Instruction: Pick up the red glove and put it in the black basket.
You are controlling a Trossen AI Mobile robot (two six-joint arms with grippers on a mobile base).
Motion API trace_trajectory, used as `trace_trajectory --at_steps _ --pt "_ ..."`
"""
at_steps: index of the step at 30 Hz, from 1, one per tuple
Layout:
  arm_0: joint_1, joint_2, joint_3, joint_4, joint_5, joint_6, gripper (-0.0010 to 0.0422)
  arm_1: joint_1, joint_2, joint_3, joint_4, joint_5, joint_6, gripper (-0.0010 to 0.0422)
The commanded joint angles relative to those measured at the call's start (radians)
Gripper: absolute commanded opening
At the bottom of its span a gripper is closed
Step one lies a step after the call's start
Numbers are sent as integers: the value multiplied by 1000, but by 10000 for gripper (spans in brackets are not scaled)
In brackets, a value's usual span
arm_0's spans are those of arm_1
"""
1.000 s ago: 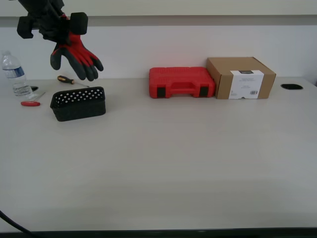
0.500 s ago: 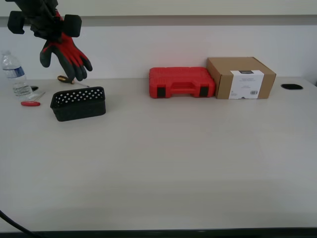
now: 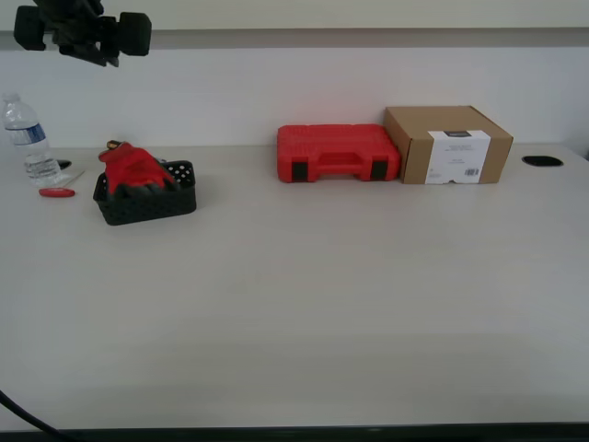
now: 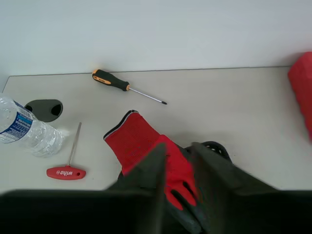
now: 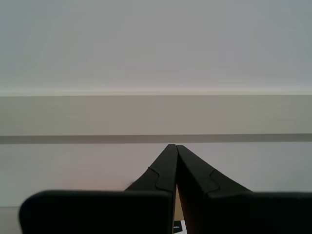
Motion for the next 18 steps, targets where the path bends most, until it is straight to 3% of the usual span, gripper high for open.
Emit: trace_trajectory --at_steps 1,9,12,14,15,18 --pt "0 0 1 3 0 3 0 -1 -20 0 -5 3 -44 12" --pt "0 0 1 3 0 3 0 -2 -68 0 -41 3 -48 265" --pt "0 0 1 3 0 3 0 -2 -97 0 -50 3 -49 415" --pt "0 0 1 3 0 3 0 -2 -113 0 -50 3 -53 364" --pt "0 0 1 3 0 3 0 -2 -134 0 -51 3 -74 264" --pt "0 0 1 3 0 3 0 -2 -168 0 -49 3 -76 107"
